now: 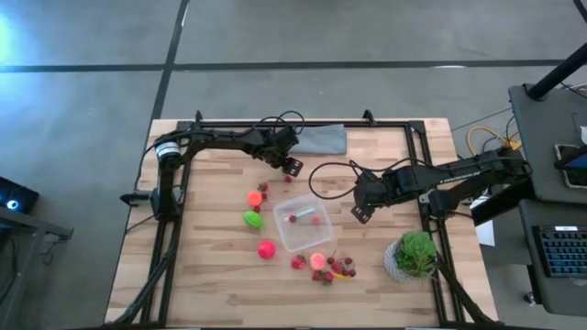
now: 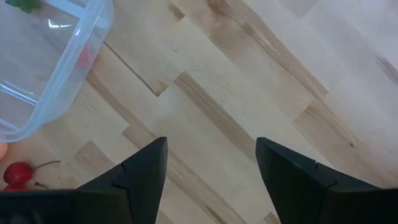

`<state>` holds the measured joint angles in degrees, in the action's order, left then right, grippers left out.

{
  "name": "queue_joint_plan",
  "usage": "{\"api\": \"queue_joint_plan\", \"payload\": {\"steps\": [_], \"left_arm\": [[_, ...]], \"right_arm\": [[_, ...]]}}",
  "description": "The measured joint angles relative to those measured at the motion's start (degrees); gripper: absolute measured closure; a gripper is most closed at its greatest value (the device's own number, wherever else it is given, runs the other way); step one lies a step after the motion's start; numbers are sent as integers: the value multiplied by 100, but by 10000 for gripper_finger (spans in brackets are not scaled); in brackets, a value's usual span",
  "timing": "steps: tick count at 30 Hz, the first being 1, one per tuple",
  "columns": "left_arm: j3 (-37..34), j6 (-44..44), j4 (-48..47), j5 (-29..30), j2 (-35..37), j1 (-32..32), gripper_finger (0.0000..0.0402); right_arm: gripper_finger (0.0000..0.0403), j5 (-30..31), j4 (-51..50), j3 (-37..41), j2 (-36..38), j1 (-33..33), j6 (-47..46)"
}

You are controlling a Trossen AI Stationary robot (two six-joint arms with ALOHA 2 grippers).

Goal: Pick and placing Produce into tupperware
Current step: Put the red strawberry into the transparent container

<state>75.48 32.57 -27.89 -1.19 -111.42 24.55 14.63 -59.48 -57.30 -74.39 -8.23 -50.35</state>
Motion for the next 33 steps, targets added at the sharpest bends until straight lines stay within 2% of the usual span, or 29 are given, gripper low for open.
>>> {"api": "queue_joint_plan", "payload": {"steps": [28,33], "left_arm": [[-87,-332,-205,15,2,-19,249],[-85,-911,-187,582,2,-23,229]], "right_arm": [[165,59,4,0,0,-2,5],[161,61,4,0,0,-2,42]]}}
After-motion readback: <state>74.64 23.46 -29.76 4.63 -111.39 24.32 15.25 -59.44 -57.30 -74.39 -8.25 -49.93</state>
